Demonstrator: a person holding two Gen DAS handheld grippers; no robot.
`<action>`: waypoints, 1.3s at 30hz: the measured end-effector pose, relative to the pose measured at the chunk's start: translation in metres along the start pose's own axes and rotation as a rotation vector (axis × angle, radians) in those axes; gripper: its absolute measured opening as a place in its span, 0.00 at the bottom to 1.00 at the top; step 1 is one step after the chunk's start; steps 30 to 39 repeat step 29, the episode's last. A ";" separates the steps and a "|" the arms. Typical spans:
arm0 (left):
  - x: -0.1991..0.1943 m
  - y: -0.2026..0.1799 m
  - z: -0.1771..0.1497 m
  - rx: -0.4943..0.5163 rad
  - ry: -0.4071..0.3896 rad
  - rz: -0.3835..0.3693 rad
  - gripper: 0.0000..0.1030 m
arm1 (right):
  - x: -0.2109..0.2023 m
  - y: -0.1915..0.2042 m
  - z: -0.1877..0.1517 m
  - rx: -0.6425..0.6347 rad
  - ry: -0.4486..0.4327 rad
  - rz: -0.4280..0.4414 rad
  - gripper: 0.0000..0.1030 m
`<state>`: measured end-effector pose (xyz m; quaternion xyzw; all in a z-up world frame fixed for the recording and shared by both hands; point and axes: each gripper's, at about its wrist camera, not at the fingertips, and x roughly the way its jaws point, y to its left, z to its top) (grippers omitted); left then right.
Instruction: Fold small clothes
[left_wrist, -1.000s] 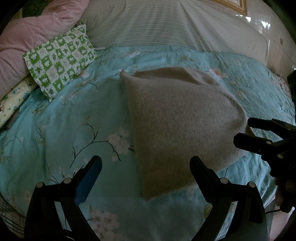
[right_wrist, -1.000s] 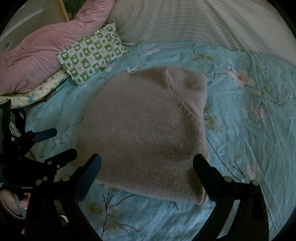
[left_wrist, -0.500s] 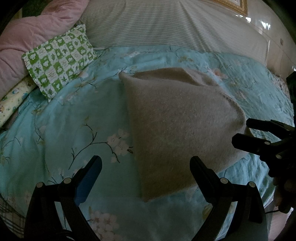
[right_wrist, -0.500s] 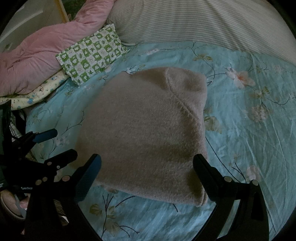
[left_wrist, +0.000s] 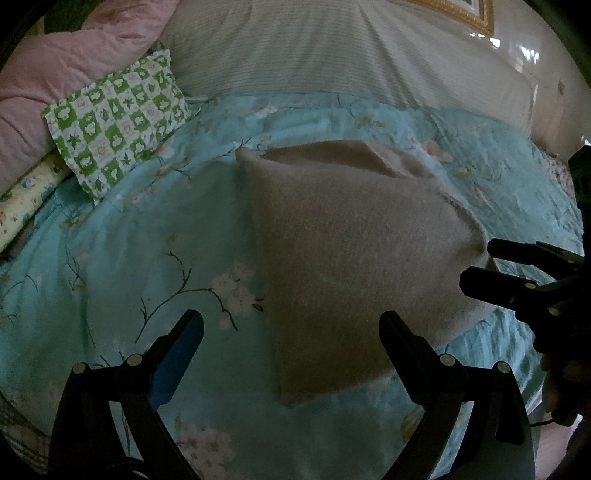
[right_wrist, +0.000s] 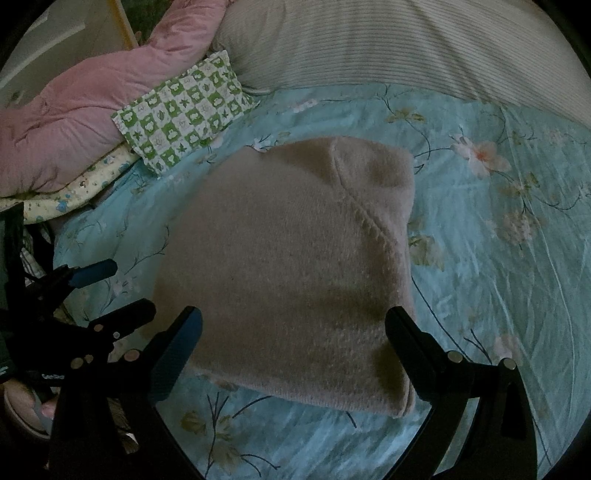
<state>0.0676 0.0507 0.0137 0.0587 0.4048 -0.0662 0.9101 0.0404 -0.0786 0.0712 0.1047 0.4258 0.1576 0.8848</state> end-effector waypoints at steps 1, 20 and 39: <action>0.000 0.000 0.000 -0.001 0.000 0.000 0.93 | 0.000 0.000 0.000 0.001 0.000 0.000 0.96; 0.000 0.000 0.002 0.000 -0.002 0.001 0.93 | 0.001 0.001 0.000 0.005 -0.004 0.001 0.96; -0.002 0.002 0.003 -0.008 0.000 0.006 0.93 | 0.001 0.005 0.001 0.017 -0.011 0.000 0.96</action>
